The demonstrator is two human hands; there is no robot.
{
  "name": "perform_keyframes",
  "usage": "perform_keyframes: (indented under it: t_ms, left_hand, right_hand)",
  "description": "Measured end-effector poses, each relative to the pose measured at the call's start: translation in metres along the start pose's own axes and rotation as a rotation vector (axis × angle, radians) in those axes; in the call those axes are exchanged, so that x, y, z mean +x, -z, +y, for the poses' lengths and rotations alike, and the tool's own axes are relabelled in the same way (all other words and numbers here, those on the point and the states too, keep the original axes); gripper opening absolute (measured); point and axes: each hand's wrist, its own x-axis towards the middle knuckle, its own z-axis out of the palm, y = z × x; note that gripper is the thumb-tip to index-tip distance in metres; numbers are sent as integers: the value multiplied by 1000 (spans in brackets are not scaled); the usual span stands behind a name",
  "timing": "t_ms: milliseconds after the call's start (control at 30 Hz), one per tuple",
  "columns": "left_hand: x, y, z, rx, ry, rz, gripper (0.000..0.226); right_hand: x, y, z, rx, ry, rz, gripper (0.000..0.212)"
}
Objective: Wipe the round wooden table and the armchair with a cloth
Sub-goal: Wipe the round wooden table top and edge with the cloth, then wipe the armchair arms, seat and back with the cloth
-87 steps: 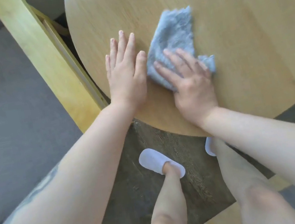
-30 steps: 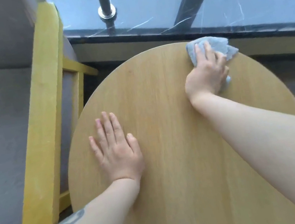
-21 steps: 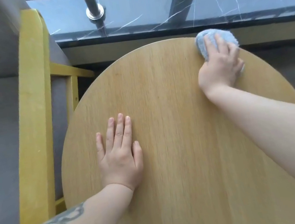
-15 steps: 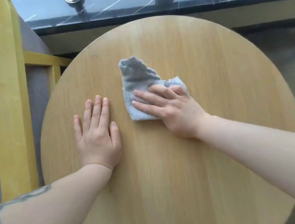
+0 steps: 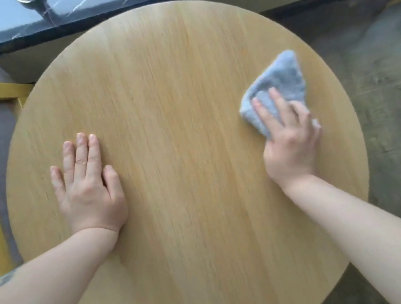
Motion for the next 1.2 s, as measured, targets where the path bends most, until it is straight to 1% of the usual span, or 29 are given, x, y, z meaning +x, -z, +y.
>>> perform_keyframes:
  t_ms: [33, 67, 100, 133, 167, 200, 233, 267, 300, 333, 367, 400, 433, 467, 500, 533, 567, 600, 633, 733, 800, 867, 900, 967, 1033, 1067, 1133, 1200]
  left_hand:
    - [-2, -1, 0, 7, -4, 6, 58]
    - [-3, -1, 1, 11, -10, 4, 58]
    - [-4, -2, 1, 7, -12, 0, 58]
    - [-4, -2, 2, -4, -10, -2, 58]
    - [-3, -2, 2, -11, -5, -1, 58]
    - [-4, -2, 2, -5, -5, -6, 58]
    - [-6, -1, 3, 8, -9, -15, 58]
    - [-7, 1, 7, 16, -15, -24, 59]
    - [-9, 2, 13, 18, -23, -36, 59]
    - [-15, 4, 20, 16, -40, -54, 59]
    - [-26, 6, 30, 6, -78, -77, 60]
    - [-42, 5, 41, -13, -139, -106, 61]
    - [-62, 1, 53, -26, -208, -144, 62]
    - [-84, -6, 63, -19, -263, -186, 62]
    - [-102, -14, 70, 10, -289, -218, 62]
    - [-116, -21, 77, 41, -278, -240, 61]
    - [-125, -26, 81, 61, -242, -255, 61]
    - [-128, -28, 85, 73, -205, -266, 61]
    - [-127, -27, 87, 80, -189, -272, 61]
    - [-120, -13, 79, 91, -251, -344, 61]
    - [-115, -3, 72, 10, -290, -420, 62]
    - [-112, 10, 68, -57, -293, -502, 67]
    - [-111, 18, 63, -67, -295, -524, 67]
    - [-114, 30, 51, -86, -284, -569, 67]
    - [-124, 44, 17, -96, -247, -579, 67]
    - [-130, 51, -4, -91, -232, -582, 68]
    - [-143, 65, -51, -52, -243, -600, 69]
    - [-156, 82, -95, -48, -283, -655, 68]
  right_hand:
    - [3, 7, 11, 5, -307, 46, 66]
    - [4, 12, 11, 56, -539, 93, 64]
    - [0, 17, 2, 128, -604, 148, 63]
    - [-10, 21, -10, 167, -483, 183, 63]
    - [-30, 21, -24, 174, -217, 129, 63]
    - [-58, 18, -31, 151, 106, 40, 62]
    - [-83, 17, -25, 114, 320, -20, 60]
    - [-96, 18, -9, 68, 364, -61, 58]
    - [-102, 17, 11, 30, 224, -61, 58]
    - [-104, 18, 30, 7, -57, -36, 60]
    - [-101, 23, 40, -9, -396, 24, 63]
    - [-94, 28, 40, 11, -667, 95, 64]
    - [-87, 31, 30, 58, -771, 143, 64]
    - [-87, 34, 15, 95, -659, 160, 63]
    - [-96, 31, -2, 120, -401, 109, 61]
    - [-113, 27, -17, 127, -69, 23, 58]
    - [-130, 26, -22, 111, 195, -35, 55]
    - [-141, 25, -17, 89, 312, -64, 53]
    - [-144, 25, -7, 64, 283, -63, 54]
    - [-148, 29, 8, 38, -110, 5, 67]
    - [-141, 37, -13, 113, -316, -17, 65]
    - [-139, 40, -50, 176, -431, -34, 64]
    - [-140, 40, -72, 205, -419, -53, 65]
    - [-149, 35, -113, 237, -276, -125, 67]
    - [-169, 28, -159, 231, -108, -173, 64]
    - [-179, 26, -180, 217, -61, -177, 62]
    - [-198, 25, -217, 208, -23, -184, 62]
    - [-216, 32, -250, 261, -54, -221, 60]
